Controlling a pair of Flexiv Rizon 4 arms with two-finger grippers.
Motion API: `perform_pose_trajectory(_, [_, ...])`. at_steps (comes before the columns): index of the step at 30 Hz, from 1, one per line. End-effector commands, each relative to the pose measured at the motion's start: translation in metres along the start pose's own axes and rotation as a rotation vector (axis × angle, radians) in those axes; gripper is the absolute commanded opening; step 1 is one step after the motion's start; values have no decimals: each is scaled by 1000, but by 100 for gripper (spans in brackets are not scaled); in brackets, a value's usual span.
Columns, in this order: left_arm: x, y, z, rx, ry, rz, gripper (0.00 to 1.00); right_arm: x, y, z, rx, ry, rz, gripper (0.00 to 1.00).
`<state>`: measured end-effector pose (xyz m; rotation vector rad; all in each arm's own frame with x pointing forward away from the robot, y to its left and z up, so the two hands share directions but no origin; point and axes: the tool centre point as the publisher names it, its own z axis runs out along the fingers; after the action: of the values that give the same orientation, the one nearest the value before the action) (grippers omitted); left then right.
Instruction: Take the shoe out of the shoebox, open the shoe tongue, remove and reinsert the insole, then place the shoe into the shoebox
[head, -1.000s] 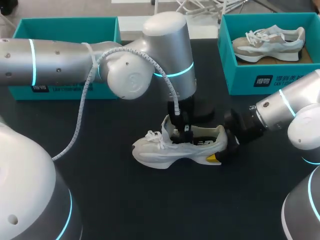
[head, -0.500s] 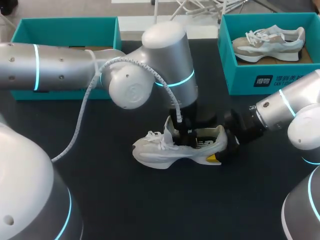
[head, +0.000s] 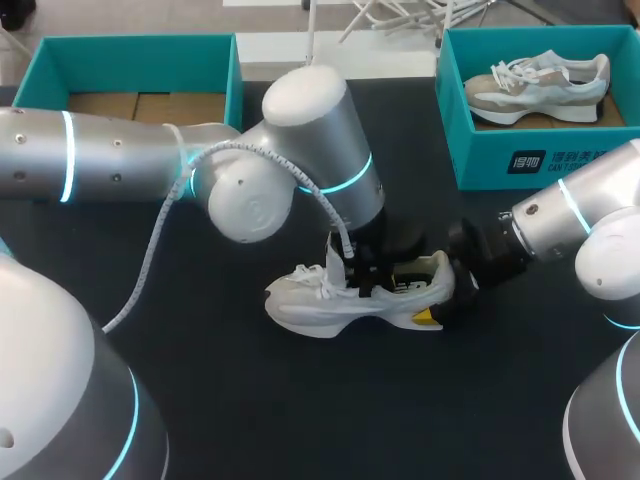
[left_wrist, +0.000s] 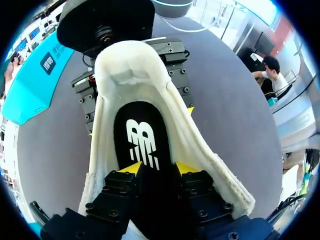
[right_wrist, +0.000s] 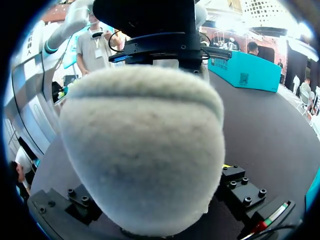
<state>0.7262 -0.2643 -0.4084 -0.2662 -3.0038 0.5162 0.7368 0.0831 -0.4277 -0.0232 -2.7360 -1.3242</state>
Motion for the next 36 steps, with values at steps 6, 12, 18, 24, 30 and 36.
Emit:
perform_pose_trajectory(6, [-5, 8, 8, -22, -78, -60, 0, -3, -2, 5, 3, -1, 2, 0])
perform_pose_trajectory(12, [-8, 12, -18, 6, -101, -109, 0, -3, -2, 5, 3, -1, 2, 0])
perform_pose_trajectory(18, [-10, 19, -38, 34, -86, -160, 0, -3, -2, 5, 3, -1, 2, 0])
perform_pose_trajectory(24, [-14, 25, -54, 53, -75, -208, 0, -3, -2, 5, 3, -1, 2, 0])
perform_pose_trajectory(30, [-13, 15, -74, 112, -49, -225, 0, -3, -2, 5, 3, -1, 2, 0])
perform_pose_trajectory(36, [-4, -1, -92, 169, -39, -207, 0, -3, -2, 5, 3, -1, 2, 0])
